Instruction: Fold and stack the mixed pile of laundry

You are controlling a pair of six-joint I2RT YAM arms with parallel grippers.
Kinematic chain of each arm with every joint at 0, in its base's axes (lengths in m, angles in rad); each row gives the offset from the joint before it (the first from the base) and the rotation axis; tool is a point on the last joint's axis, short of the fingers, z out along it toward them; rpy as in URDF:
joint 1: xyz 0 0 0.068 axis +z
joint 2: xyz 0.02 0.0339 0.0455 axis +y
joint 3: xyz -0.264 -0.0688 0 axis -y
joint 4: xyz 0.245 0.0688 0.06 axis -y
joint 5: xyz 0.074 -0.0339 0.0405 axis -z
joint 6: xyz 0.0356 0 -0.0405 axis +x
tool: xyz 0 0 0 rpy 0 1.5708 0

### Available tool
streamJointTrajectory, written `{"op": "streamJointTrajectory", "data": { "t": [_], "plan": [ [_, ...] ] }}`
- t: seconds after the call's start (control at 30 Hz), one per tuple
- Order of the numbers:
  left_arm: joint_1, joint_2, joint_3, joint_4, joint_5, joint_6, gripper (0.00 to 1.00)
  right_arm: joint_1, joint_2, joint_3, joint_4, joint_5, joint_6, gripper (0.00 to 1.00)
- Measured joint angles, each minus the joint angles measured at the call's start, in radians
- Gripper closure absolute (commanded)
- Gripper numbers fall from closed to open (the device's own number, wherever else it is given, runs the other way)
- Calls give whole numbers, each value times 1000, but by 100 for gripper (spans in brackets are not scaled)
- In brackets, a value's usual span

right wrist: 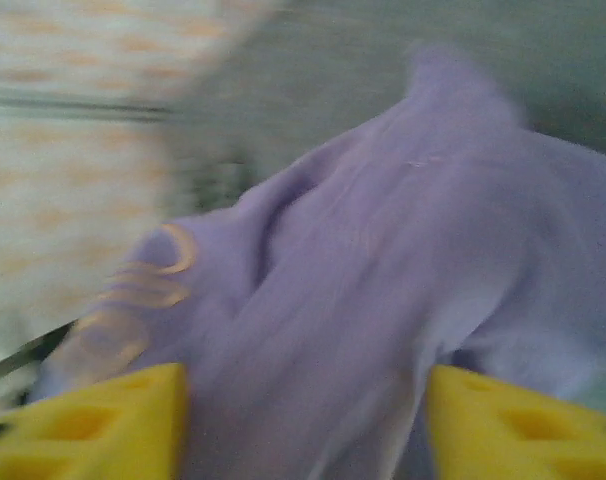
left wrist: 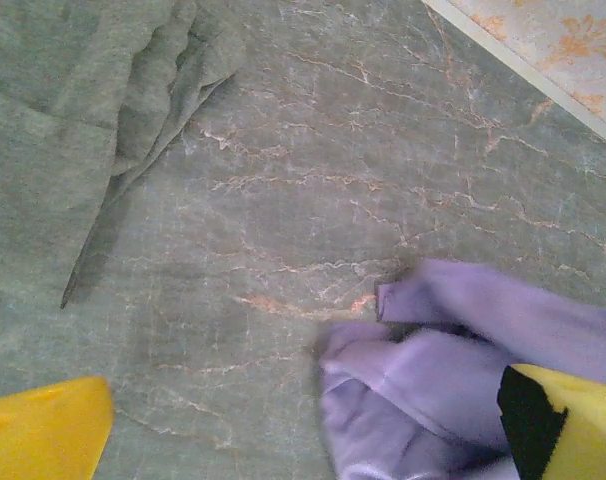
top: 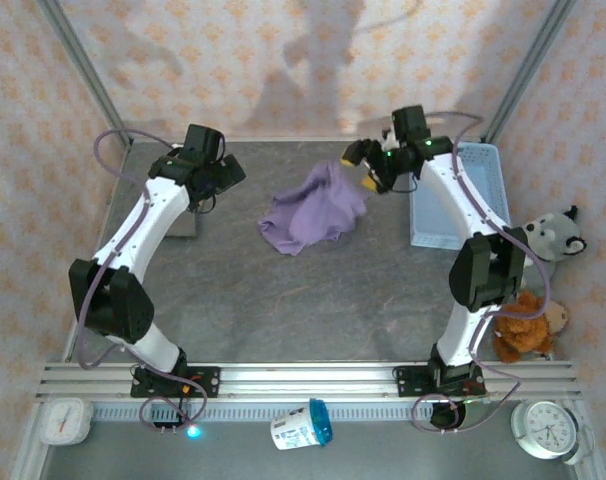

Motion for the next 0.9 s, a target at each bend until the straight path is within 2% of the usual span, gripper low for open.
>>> {"op": "streamJointTrajectory", "data": {
  "t": [0.1, 0.27, 0.4, 0.63, 0.83, 0.9],
  "plan": [
    [-7, -29, -70, 30, 18, 0, 0, -12, 0, -98, -26, 139, -31, 11],
    [-72, -19, -169, 64, 54, -2, 5, 30, -25, -203, -47, 278, -90, 13],
    [-138, 32, -223, 117, 93, -26, 17, 131, -77, -249, -46, 307, -132, 17],
    [-163, 187, -235, 225, 122, -133, 26, 297, -72, -251, -14, 313, -182, 23],
    [-163, 325, -129, 248, 97, -193, 44, 327, 36, -185, 4, 336, -188, 55],
    [-163, 375, -92, 256, 91, -203, 54, 327, 92, -147, 4, 358, -187, 77]
  ]
}}
